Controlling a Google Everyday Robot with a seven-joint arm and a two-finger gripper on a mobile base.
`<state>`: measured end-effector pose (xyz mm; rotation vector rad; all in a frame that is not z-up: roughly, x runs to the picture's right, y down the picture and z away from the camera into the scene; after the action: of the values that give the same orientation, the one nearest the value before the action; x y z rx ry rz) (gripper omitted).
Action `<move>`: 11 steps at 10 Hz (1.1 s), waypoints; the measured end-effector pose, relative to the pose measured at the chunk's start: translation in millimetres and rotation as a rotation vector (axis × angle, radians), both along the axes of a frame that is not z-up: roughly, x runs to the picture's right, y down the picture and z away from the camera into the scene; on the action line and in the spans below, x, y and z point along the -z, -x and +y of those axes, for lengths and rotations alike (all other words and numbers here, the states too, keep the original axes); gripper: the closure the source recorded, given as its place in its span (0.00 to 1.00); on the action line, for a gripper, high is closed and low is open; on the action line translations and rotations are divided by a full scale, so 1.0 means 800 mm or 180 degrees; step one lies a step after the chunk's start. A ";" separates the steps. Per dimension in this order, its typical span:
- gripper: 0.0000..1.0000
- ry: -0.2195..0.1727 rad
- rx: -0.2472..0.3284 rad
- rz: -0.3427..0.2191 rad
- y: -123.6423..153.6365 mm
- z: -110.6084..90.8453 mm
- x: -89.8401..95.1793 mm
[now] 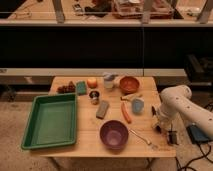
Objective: Place brush in tray
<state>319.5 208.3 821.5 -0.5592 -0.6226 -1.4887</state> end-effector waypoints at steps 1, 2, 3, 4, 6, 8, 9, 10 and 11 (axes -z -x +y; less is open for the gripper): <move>0.57 0.0007 0.0002 -0.0008 0.001 0.000 0.000; 0.57 0.0013 0.0008 -0.0017 0.004 0.000 -0.001; 0.57 0.0020 0.0016 -0.0022 0.006 0.000 -0.002; 0.57 0.0031 0.0023 -0.0019 0.006 0.001 -0.002; 0.57 0.0055 0.0030 -0.0007 0.004 0.005 -0.002; 0.57 0.0084 0.0050 -0.0008 0.007 0.007 -0.004; 0.57 0.0093 0.0055 -0.0009 0.008 0.008 -0.005; 0.57 0.0108 0.0058 -0.0007 0.008 0.010 -0.006; 0.57 0.0122 0.0055 0.0004 0.007 0.012 -0.006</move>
<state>313.7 217.9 826.6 -0.5964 -0.6479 -1.4951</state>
